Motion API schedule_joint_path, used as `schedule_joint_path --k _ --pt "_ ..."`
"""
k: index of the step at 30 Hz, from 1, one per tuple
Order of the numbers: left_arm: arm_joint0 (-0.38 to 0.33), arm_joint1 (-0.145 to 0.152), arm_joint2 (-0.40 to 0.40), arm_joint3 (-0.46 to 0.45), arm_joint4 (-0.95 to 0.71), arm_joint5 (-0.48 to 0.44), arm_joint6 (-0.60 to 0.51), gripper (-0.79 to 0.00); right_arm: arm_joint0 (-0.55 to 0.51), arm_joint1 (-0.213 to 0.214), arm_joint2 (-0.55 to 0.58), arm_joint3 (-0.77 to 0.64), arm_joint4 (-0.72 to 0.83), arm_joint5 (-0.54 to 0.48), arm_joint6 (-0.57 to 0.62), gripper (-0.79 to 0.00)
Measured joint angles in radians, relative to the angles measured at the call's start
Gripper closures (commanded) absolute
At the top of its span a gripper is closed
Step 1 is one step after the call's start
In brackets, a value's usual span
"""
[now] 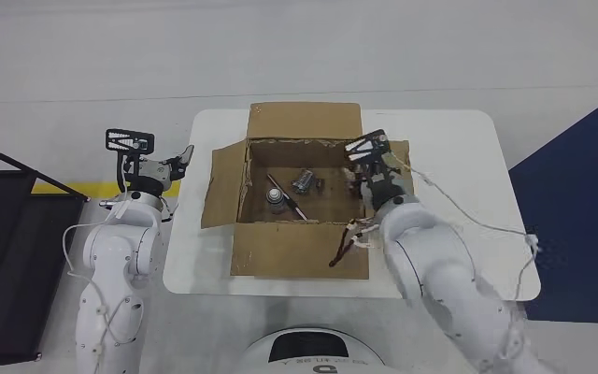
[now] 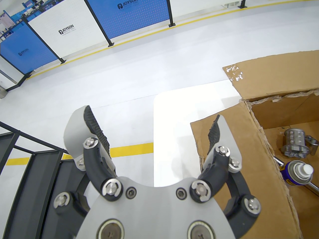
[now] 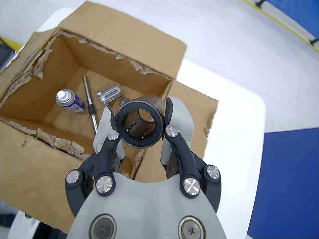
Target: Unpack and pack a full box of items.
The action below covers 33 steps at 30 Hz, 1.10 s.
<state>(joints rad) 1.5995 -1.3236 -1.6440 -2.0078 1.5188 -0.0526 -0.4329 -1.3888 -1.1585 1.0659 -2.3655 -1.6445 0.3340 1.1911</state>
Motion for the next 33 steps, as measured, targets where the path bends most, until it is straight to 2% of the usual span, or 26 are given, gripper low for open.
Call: schedule_joint_path --k 4,10,15,21,26,33 --pt "0.0 0.0 0.0 0.0 0.0 0.0 0.0 -0.785 -0.133 0.003 0.097 0.016 -0.041 0.12 -0.091 0.0" --pt "0.0 0.0 0.0 0.0 0.0 0.0 0.0 -0.785 -0.349 0.008 0.338 0.015 0.127 0.21 -0.24 0.0" --pt "0.0 0.0 0.0 0.0 0.0 0.0 0.0 -0.785 -0.529 0.004 0.548 0.015 0.348 0.184 -0.386 0.0" --pt "0.0 0.0 0.0 0.0 0.0 0.0 0.0 -0.785 -0.652 -0.007 0.722 0.049 0.63 0.065 -0.515 0.0" --pt "0.0 0.0 0.0 0.0 0.0 0.0 0.0 -0.785 -0.644 -0.01 0.754 0.175 0.743 -0.035 -0.579 0.0" --pt "0.0 0.0 0.0 0.0 0.0 0.0 0.0 -0.785 -0.48 -0.004 0.693 0.345 0.705 -0.067 -0.483 0.0"
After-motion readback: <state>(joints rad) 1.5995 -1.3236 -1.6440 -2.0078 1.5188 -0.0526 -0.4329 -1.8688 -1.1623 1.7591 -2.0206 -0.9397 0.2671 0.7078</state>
